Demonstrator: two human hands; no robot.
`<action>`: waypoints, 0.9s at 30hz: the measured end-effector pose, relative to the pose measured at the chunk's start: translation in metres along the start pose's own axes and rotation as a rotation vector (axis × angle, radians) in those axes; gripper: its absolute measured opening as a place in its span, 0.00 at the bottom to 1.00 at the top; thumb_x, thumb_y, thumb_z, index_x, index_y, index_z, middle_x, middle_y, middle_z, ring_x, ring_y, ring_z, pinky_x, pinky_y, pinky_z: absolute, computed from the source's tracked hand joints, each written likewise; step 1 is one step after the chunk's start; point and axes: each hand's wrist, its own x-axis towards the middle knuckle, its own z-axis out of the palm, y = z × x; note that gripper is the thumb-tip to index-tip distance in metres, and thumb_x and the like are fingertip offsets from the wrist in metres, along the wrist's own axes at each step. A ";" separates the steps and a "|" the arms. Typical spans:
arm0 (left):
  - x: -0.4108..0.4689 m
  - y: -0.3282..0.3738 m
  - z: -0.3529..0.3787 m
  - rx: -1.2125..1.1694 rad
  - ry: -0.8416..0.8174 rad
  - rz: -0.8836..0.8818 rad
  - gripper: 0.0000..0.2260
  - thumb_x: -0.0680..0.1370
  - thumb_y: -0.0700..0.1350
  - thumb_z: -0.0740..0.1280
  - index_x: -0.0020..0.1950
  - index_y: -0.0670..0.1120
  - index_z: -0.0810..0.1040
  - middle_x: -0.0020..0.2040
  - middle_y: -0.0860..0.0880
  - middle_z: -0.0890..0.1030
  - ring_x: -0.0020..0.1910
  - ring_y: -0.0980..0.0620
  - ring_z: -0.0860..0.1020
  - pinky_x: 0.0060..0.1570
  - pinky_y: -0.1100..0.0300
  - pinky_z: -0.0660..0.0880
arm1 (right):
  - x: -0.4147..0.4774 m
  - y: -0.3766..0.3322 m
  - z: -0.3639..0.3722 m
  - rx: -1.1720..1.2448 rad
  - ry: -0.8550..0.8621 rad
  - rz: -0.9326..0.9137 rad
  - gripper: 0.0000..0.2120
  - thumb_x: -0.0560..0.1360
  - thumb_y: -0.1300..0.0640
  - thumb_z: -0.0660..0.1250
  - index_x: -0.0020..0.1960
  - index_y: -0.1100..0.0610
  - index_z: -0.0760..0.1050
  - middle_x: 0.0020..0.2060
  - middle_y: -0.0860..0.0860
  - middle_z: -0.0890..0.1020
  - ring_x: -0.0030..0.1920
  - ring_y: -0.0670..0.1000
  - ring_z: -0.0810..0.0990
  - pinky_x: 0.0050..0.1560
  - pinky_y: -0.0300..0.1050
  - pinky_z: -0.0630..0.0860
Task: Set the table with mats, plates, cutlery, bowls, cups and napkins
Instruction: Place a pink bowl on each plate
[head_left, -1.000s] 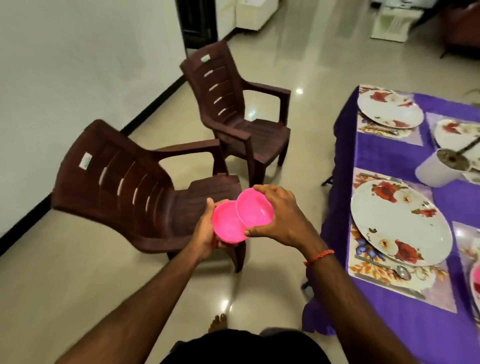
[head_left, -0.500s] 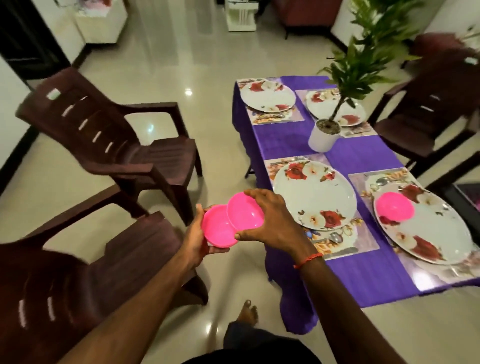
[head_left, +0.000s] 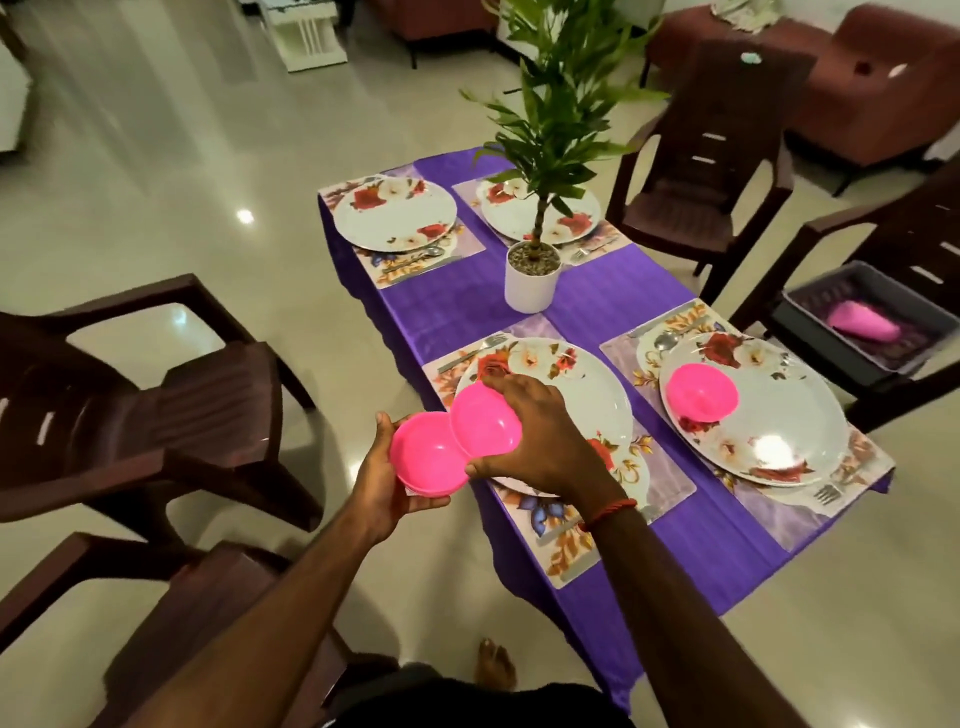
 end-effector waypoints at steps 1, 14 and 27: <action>0.007 0.002 0.004 0.014 -0.005 -0.012 0.27 0.77 0.70 0.57 0.66 0.54 0.79 0.63 0.43 0.80 0.58 0.34 0.81 0.47 0.36 0.81 | 0.003 0.007 -0.003 0.005 0.018 0.026 0.53 0.61 0.36 0.81 0.78 0.47 0.58 0.75 0.49 0.65 0.71 0.53 0.63 0.66 0.54 0.69; 0.095 0.052 0.070 0.090 -0.162 -0.080 0.31 0.75 0.72 0.58 0.67 0.53 0.78 0.59 0.43 0.84 0.57 0.35 0.82 0.47 0.35 0.81 | 0.038 0.068 -0.033 0.003 0.192 0.293 0.53 0.60 0.36 0.81 0.77 0.50 0.61 0.75 0.49 0.66 0.74 0.52 0.62 0.73 0.51 0.61; 0.200 0.100 0.103 0.275 -0.338 -0.260 0.29 0.77 0.72 0.55 0.64 0.53 0.79 0.60 0.41 0.82 0.58 0.34 0.81 0.42 0.39 0.82 | 0.087 0.125 0.006 -0.004 0.255 0.709 0.55 0.58 0.38 0.82 0.78 0.48 0.60 0.74 0.50 0.65 0.74 0.56 0.61 0.70 0.55 0.67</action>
